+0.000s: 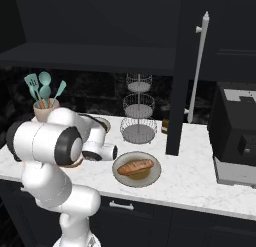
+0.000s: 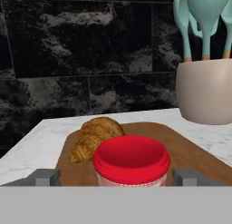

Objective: From the different types of pastries on the counter, select a croissant and place it on the cutting board. Then retrieve a jar of jam from the cabinet and place it alongside the croissant on the cutting board.

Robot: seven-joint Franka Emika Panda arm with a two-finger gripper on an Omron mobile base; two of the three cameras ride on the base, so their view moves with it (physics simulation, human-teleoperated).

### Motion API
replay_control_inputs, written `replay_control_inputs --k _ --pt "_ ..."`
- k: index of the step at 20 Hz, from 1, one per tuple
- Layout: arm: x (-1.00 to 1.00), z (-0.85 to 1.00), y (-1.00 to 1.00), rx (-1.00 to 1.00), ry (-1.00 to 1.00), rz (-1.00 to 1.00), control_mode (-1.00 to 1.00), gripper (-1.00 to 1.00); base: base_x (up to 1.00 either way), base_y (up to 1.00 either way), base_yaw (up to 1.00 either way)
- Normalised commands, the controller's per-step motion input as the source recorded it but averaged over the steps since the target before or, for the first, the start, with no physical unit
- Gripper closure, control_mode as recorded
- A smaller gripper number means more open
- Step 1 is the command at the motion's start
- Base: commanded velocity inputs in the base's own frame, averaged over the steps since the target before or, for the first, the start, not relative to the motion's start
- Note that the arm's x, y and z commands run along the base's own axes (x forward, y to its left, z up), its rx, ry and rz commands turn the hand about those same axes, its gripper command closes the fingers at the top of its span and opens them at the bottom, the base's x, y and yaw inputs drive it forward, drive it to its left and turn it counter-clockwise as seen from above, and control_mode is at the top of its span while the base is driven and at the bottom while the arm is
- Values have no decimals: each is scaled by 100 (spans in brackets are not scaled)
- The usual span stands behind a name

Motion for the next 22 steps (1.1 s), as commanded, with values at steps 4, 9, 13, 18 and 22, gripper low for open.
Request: replay_control_inputs --k 4,9,13,18,22 --pt "-46 53 -14 7 -5 -11 -100 -100 0 0 0" --pt "-25 91 -1 1 0 -20 -100 -100 0 0 0" --pt "-30 99 0 0 0 -20 -100 -100 0 0 0" --pt "-91 58 0 0 1 -29 -100 -100 0 0 0" --pt "-100 7 5 0 25 -37 -100 -100 0 0 0"
